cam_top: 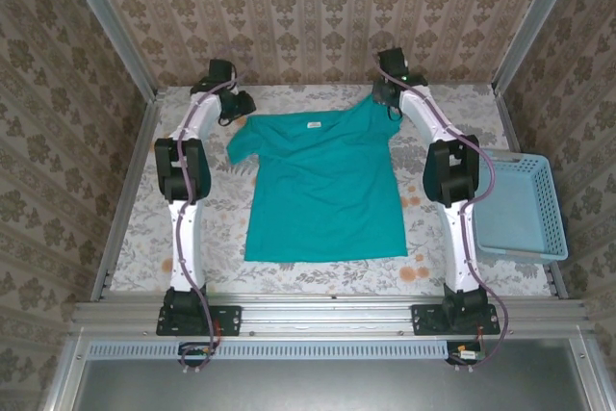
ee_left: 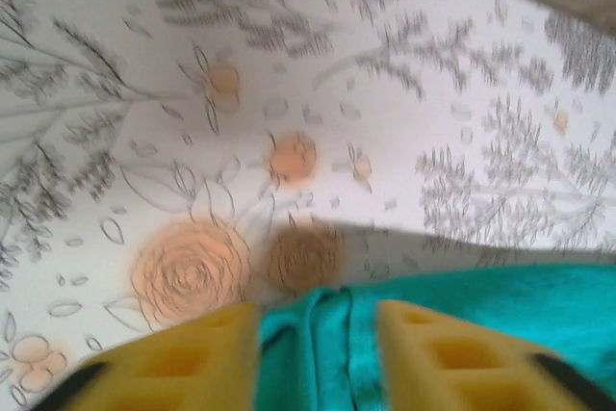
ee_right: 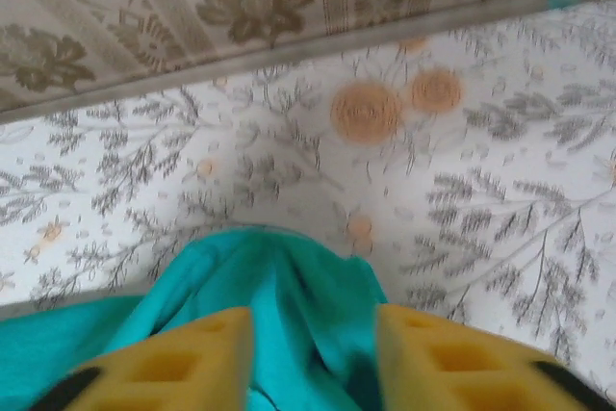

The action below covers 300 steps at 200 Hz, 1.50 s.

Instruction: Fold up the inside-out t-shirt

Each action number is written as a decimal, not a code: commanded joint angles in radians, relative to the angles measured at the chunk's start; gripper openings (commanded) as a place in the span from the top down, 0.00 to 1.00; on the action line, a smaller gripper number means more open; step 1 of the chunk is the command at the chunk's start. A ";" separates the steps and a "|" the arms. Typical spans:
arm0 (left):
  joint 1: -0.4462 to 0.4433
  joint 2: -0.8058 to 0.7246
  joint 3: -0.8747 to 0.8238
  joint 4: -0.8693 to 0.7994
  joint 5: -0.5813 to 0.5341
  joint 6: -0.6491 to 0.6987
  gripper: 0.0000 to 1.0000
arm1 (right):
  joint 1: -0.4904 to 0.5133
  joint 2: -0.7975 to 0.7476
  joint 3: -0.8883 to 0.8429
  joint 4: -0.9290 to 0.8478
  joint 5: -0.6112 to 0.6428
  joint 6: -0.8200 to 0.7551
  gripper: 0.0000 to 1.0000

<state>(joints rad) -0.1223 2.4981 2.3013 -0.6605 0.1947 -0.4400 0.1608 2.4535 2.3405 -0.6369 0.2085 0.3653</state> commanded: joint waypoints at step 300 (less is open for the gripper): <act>-0.563 -1.647 -1.779 0.255 -0.324 -0.214 0.21 | 0.813 -1.106 -1.640 0.082 0.111 0.524 0.53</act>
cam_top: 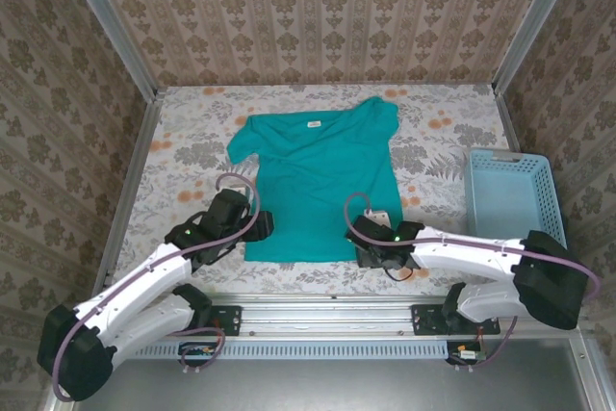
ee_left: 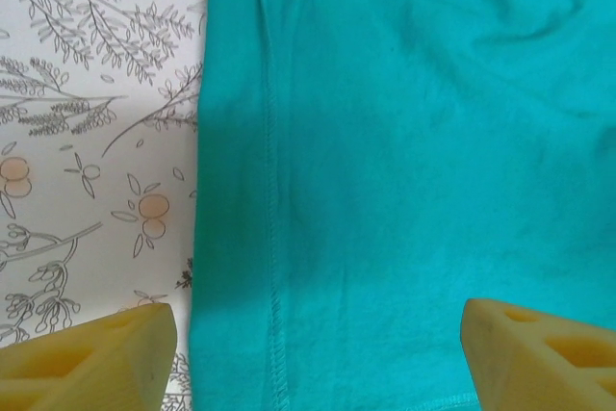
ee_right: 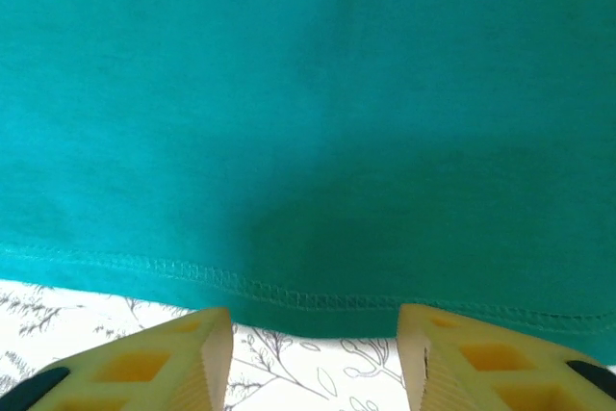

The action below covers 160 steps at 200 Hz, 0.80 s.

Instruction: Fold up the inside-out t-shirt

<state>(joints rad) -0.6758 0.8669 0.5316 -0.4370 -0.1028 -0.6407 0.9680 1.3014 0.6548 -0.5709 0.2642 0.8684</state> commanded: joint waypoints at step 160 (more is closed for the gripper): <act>-0.051 0.053 0.016 0.082 -0.008 0.054 0.19 | 0.006 0.010 0.126 -0.123 0.098 -0.026 0.96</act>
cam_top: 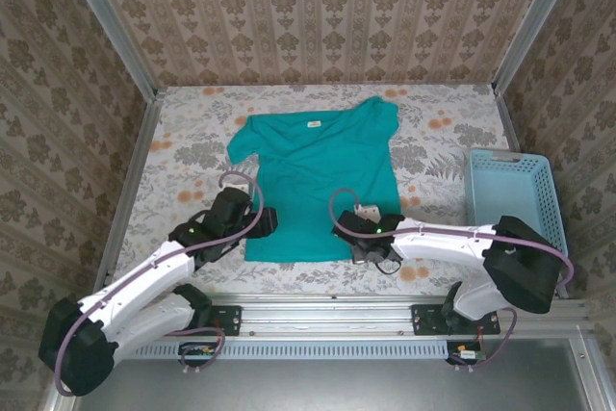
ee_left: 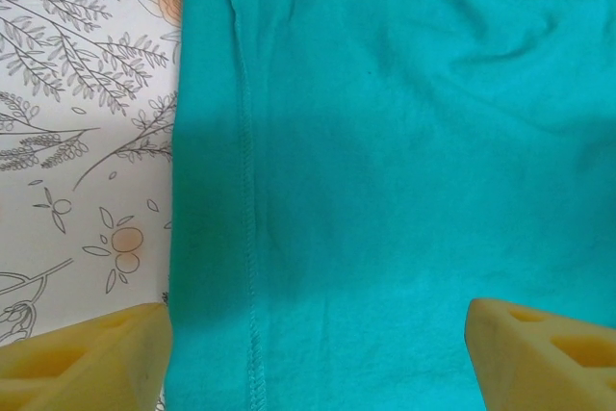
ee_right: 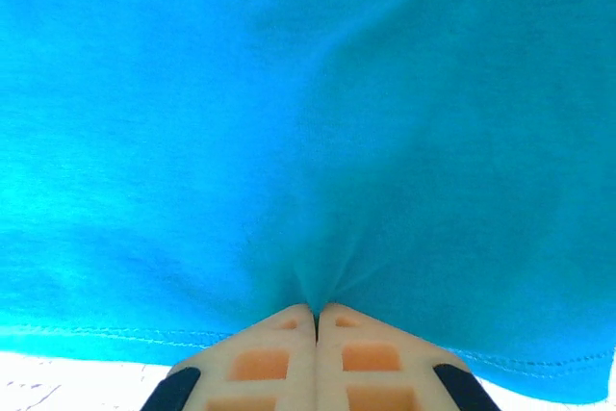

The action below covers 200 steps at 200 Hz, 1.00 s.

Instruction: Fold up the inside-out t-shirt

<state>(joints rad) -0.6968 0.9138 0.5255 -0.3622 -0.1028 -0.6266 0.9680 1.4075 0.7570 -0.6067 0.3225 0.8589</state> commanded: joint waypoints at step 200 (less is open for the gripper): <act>-0.439 0.373 0.131 0.369 -0.032 0.327 0.04 | -0.082 -0.298 0.088 -0.030 -0.142 -0.066 0.98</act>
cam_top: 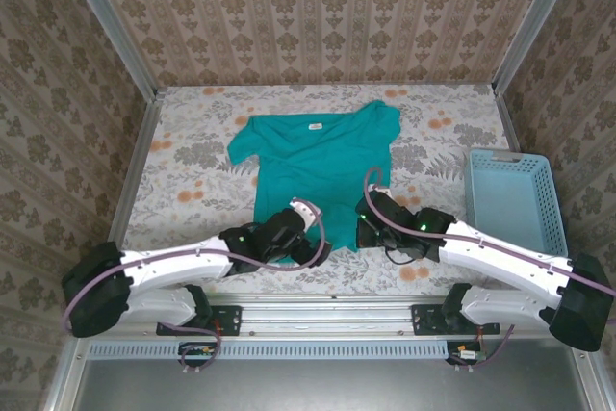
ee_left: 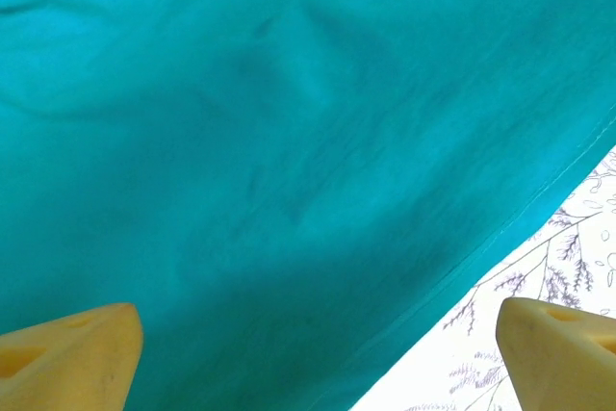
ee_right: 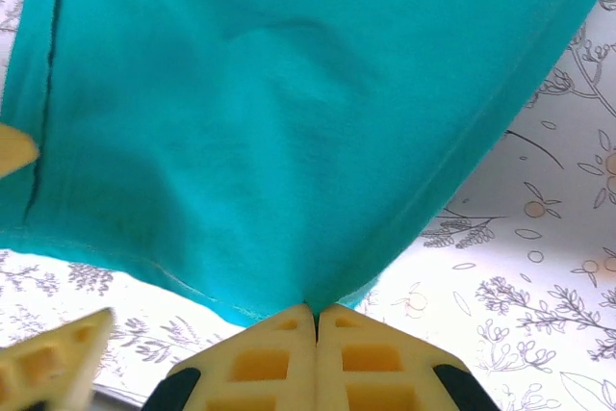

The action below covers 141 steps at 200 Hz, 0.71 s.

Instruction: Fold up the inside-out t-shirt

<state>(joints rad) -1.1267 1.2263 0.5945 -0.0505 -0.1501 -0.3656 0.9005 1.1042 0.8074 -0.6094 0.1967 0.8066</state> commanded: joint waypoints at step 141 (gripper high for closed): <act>-0.076 0.237 0.094 0.121 -0.163 0.019 0.07 | -0.058 0.025 0.028 0.036 -0.100 0.045 0.98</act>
<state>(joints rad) -1.1988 1.4601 0.6544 0.1028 -0.1890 -0.3256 0.8551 1.1347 0.8165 -0.5564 0.0956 0.8230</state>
